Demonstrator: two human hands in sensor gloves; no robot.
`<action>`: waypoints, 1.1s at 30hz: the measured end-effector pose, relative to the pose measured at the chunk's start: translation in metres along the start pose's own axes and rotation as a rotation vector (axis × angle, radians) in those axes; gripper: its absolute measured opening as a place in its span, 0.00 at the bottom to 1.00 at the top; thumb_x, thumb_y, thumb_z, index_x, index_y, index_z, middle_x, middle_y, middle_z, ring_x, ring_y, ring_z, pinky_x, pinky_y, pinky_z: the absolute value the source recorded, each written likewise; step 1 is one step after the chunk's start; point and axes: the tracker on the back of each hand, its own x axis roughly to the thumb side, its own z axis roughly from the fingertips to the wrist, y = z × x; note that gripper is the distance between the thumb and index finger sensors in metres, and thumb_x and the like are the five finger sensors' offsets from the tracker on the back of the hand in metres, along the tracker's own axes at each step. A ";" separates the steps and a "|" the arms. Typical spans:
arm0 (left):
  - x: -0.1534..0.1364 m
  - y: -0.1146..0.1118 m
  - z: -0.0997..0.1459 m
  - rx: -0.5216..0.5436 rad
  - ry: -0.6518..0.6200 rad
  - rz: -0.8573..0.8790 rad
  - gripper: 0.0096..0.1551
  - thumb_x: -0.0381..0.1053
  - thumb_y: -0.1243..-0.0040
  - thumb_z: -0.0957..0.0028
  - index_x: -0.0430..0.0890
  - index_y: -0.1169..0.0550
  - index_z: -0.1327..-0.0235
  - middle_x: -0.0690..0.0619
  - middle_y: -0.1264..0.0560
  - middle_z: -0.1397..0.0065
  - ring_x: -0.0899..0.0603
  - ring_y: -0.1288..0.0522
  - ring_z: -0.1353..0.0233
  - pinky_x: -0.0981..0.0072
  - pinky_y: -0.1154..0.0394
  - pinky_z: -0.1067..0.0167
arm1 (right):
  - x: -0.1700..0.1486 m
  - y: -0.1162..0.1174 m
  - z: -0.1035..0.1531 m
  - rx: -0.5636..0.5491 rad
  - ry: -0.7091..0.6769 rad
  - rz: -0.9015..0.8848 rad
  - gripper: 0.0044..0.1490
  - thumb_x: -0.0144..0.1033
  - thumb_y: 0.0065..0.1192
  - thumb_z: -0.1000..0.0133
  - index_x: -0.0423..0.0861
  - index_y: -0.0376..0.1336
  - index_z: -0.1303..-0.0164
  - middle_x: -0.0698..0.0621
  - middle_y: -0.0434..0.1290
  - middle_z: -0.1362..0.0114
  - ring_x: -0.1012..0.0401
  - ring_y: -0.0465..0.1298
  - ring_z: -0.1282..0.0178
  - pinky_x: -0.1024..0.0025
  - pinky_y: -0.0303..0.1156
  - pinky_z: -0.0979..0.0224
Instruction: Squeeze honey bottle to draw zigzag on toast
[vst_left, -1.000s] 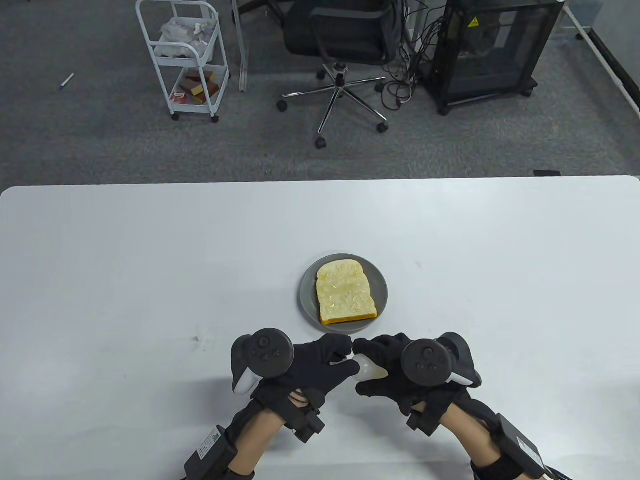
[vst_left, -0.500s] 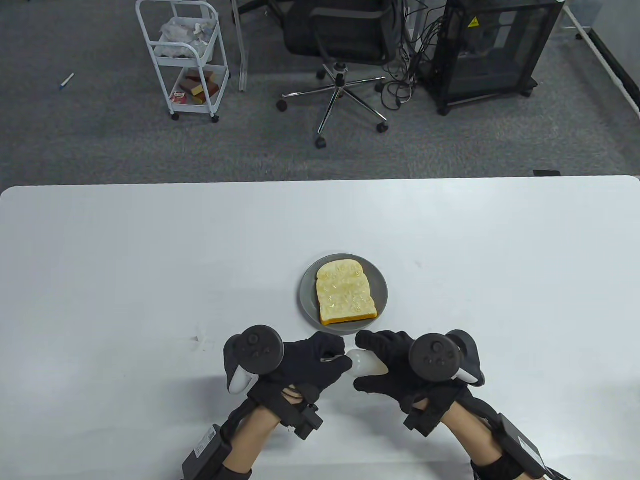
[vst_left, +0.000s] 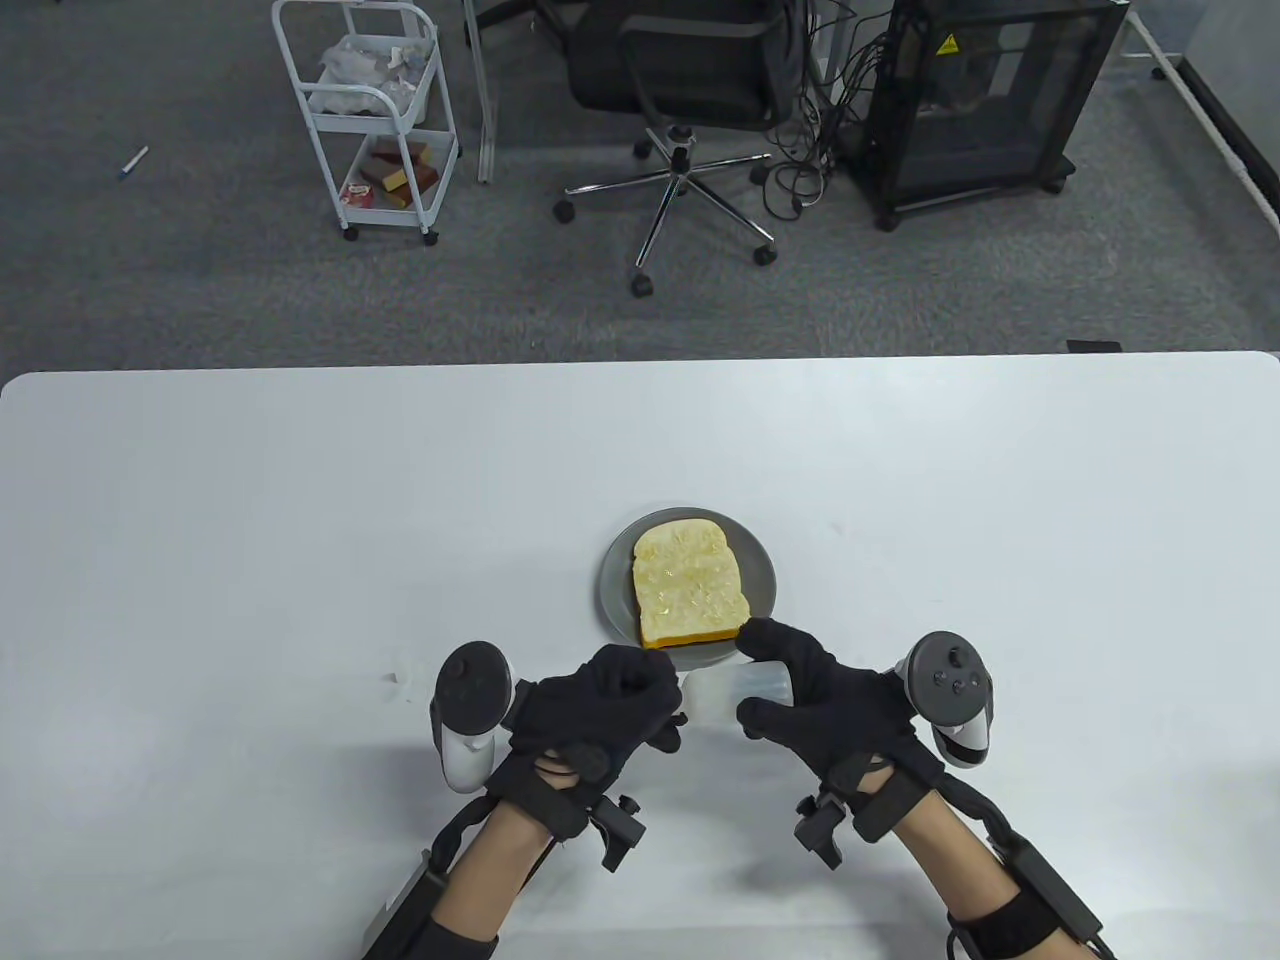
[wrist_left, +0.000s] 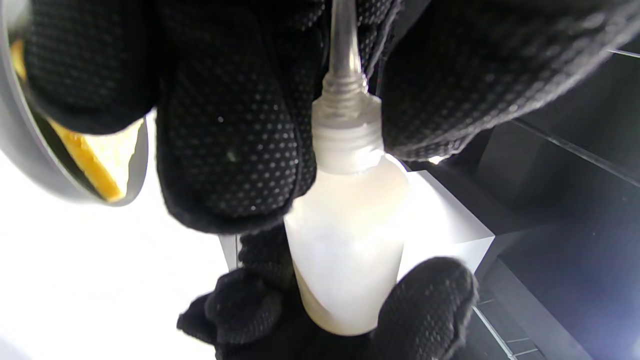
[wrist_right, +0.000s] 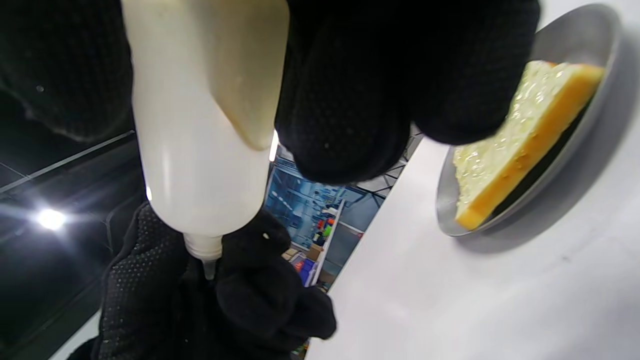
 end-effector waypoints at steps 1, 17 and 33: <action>-0.003 -0.001 0.000 0.000 0.004 0.023 0.29 0.60 0.24 0.50 0.41 0.20 0.47 0.43 0.10 0.51 0.45 0.07 0.62 0.47 0.15 0.55 | 0.000 0.001 0.002 -0.020 -0.012 -0.011 0.57 0.67 0.70 0.49 0.38 0.57 0.24 0.42 0.79 0.42 0.53 0.85 0.57 0.53 0.81 0.50; -0.017 0.018 0.004 0.207 0.139 -0.064 0.47 0.75 0.32 0.47 0.39 0.29 0.34 0.36 0.22 0.37 0.38 0.15 0.51 0.43 0.22 0.51 | -0.011 -0.038 0.003 -0.264 -0.039 -0.079 0.51 0.68 0.69 0.48 0.37 0.63 0.32 0.43 0.81 0.52 0.58 0.84 0.67 0.58 0.82 0.58; -0.029 0.052 -0.060 0.328 0.604 -0.516 0.38 0.59 0.28 0.45 0.36 0.28 0.34 0.36 0.19 0.42 0.42 0.12 0.59 0.48 0.18 0.63 | -0.011 -0.086 0.010 -0.441 -0.051 -0.223 0.51 0.69 0.67 0.47 0.37 0.63 0.32 0.43 0.81 0.52 0.59 0.84 0.68 0.59 0.82 0.58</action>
